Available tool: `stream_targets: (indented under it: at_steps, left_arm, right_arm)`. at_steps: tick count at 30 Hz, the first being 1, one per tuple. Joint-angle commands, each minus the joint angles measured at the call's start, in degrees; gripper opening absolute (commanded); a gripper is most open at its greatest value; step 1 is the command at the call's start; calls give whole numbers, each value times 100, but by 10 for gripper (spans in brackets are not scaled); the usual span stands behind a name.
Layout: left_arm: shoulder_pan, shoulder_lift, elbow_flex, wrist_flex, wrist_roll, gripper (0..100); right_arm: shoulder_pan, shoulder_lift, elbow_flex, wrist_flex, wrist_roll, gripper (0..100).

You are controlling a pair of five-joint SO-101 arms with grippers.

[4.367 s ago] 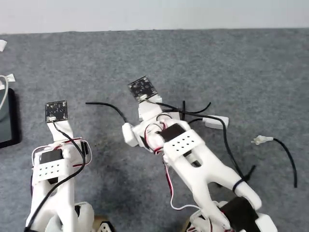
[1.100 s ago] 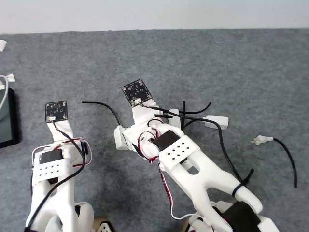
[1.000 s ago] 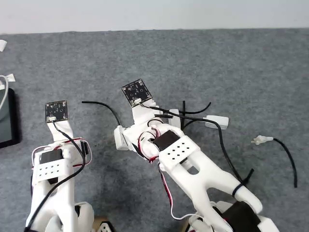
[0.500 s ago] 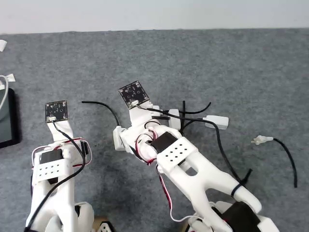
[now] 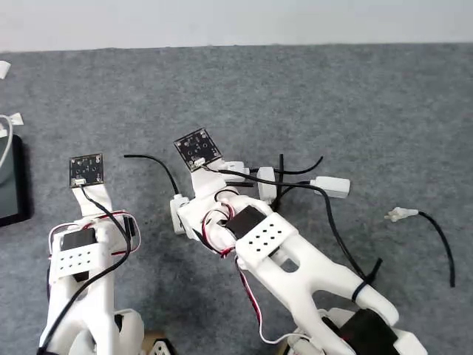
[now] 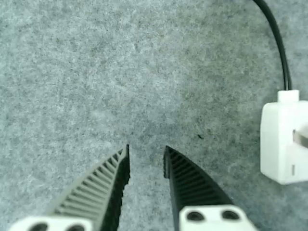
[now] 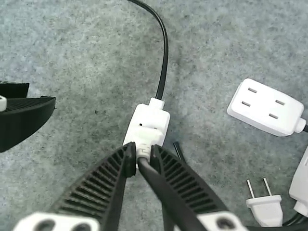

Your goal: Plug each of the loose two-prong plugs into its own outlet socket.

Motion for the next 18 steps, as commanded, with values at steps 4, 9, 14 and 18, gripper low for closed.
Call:
stream_targets:
  at_steps: [4, 9, 14, 18]
  left_arm:
    - [-18, -88, -101, -149, -88, 58]
    - [-18, -97, -92, -149, -88, 58]
    - [-18, -114, -84, -149, -88, 58]
    - [-18, -114, -84, -149, -88, 58]
  right_arm:
    - [-4, 743, -712, 321, -53, 8]
    - [-4, 1253, -1046, 418, 79, 8]
    - [-4, 1288, -1231, 470, 220, 8]
    - [4, 1288, -1415, 716, 229, 8]
